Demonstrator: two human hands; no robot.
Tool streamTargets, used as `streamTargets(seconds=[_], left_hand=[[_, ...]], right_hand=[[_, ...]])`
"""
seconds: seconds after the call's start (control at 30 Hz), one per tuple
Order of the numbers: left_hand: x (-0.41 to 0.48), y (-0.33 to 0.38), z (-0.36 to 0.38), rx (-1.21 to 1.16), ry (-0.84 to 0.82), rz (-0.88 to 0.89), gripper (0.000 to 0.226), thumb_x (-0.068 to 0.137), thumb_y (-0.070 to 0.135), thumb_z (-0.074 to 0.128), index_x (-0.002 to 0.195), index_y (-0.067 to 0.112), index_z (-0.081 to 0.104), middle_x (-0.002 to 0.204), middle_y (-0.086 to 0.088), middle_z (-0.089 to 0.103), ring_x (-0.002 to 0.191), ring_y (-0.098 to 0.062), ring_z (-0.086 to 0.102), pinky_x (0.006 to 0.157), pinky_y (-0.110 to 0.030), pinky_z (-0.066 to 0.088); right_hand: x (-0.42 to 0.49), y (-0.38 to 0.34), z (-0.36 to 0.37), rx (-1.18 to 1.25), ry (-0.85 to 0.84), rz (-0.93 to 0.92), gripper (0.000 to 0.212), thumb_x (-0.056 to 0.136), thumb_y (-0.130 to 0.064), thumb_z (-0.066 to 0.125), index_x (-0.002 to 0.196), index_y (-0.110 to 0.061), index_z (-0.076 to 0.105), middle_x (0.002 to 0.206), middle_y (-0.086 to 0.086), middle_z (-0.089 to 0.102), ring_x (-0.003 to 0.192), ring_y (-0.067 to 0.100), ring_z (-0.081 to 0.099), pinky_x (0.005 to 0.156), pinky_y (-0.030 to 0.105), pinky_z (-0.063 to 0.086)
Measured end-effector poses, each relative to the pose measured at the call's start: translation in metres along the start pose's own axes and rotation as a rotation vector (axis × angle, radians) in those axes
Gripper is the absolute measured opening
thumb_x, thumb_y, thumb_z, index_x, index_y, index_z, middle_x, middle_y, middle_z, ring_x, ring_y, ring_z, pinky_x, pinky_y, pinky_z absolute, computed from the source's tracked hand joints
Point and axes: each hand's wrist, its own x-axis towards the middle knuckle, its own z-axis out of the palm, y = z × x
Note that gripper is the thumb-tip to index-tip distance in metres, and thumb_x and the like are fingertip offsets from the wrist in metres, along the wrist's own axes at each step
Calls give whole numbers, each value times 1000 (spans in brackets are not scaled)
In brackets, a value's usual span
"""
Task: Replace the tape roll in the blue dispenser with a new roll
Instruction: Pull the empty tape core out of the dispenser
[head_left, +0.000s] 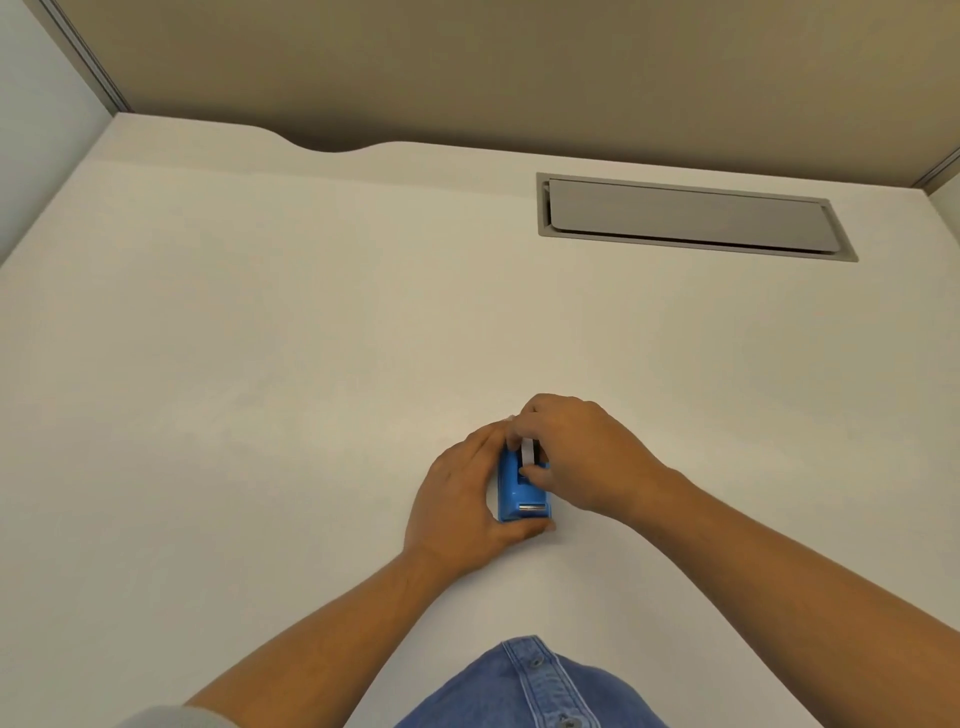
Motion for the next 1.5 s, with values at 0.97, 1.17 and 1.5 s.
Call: streamTargets(seconds=[0.97, 1.17, 1.5], left_hand=[[-1, 3, 0, 35, -8, -27, 90, 62, 71, 69, 138, 37, 34, 138, 17, 50, 119, -4, 48, 100, -18, 33], [-1, 5, -2, 52, -31, -39, 81, 60, 73, 68, 128, 42, 37, 127, 20, 54, 111, -4, 51, 95, -20, 40], [-4, 12, -22, -209, -141, -153, 108, 53, 69, 78, 143, 43, 23, 147, 26, 35, 131, 4, 35, 112, -31, 34]], right_hand=[[-1, -15, -20, -11, -40, 44, 22, 71, -16, 68, 91, -26, 63, 89, -4, 63, 80, 17, 55, 69, 33, 51], [3, -32, -42, 15, 43, -1, 16, 74, -17, 65, 89, -24, 65, 87, -3, 63, 78, 17, 55, 65, 31, 51], [-19, -24, -34, 90, 29, 70, 23, 73, -15, 68, 90, -29, 65, 89, -8, 63, 78, 13, 56, 68, 34, 54]])
